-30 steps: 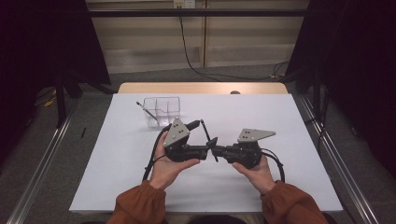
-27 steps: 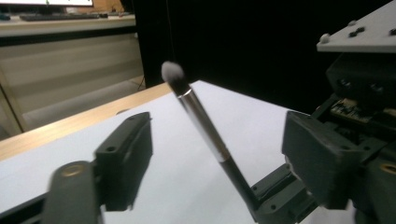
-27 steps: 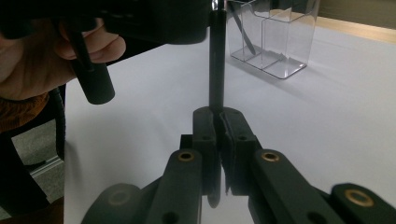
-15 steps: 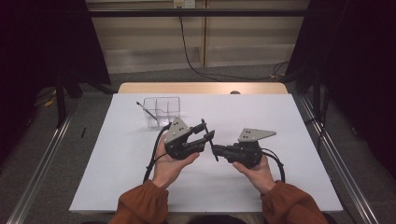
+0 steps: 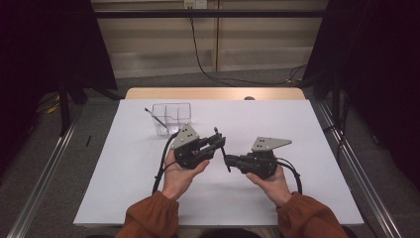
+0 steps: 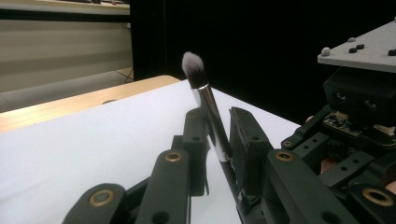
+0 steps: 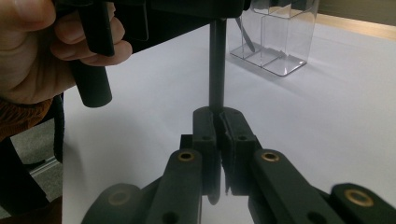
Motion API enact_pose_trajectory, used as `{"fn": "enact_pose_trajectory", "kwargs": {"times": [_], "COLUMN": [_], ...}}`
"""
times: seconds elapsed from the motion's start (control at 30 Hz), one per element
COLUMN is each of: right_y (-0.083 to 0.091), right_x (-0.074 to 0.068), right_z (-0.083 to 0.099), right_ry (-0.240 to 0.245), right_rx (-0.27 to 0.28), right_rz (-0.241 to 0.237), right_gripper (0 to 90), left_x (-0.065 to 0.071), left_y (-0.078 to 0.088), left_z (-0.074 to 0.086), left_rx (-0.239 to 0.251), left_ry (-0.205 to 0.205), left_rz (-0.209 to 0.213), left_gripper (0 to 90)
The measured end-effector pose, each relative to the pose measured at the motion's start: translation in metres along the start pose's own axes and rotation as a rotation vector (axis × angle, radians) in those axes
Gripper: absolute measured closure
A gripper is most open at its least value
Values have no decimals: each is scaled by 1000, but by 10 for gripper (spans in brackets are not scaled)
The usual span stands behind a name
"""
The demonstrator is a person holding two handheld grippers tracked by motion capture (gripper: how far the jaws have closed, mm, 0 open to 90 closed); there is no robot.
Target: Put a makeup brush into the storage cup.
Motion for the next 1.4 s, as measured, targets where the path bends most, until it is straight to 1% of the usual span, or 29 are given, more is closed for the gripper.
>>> {"fn": "enact_pose_trajectory", "kwargs": {"times": [0.17, 0.23, 0.3, 0.37, 0.43, 0.5, 0.57, 0.77, 0.87, 1.07, 1.13, 1.23, 1.3, 1.37, 1.4], "right_y": [0, -1, -1, -2, -2, -2, -2, -1, -1, -1, -2, -2, -1, 0, -1], "right_x": [-1, -1, -1, -1, 0, -1, -1, 1, 1, 1, 1, 1, 1, 2, 2], "right_z": [1, 1, 1, 1, 1, 1, 1, 1, 1, 1, 1, 2, 1, 1, 1], "right_ry": [3, 6, 13, 11, 11, 12, 10, 4, -3, 0, -1, -5, -10, -16, -20], "right_rx": [1, 2, -3, 0, 2, 1, 0, 15, 19, 22, 22, 26, 32, 35, 36], "right_rz": [-2, -2, 2, 0, 0, -3, -9, -20, -33, -45, -47, -47, -46, -41, -41], "right_gripper": [848, 847, 846, 844, 842, 842, 842, 838, 830, 776, 768, 739, 688, 656, 620], "left_x": [2, 5, 6, 7, 8, 11, 13, 13, 13, 12, 12, 12, 12, 11, 11], "left_y": [-1, -1, -1, -2, -2, -3, -3, -2, -3, -3, -4, -5, -5, -5, -5], "left_z": [-1, 0, -1, -1, -2, -2, -2, -4, -4, -4, -3, -3, -2, -2, -2], "left_rx": [1, 5, -2, 3, -1, -1, 2, 8, 7, 0, -6, -7, -10, -14, -15], "left_ry": [1, -16, -21, -8, -14, -21, -18, -7, -8, -3, -8, -4, -3, -1, 0], "left_rz": [22, 13, 28, 39, 53, 48, 45, 47, 48, 56, 52, 51, 51, 54, 49], "left_gripper": [798, 801, 811, 821, 833, 841, 841, 842, 842, 842, 842, 842, 842, 841, 842]}}
Point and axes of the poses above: each handheld gripper's, and its own axes: y roughly backward along the jaws, z roughly out of its underside, x roughly to its right, the point moved 2 cm from there along -y, roughly forward along the jaws, and after that the axes turned 13 degrees about -x, right-handed, at the moved point
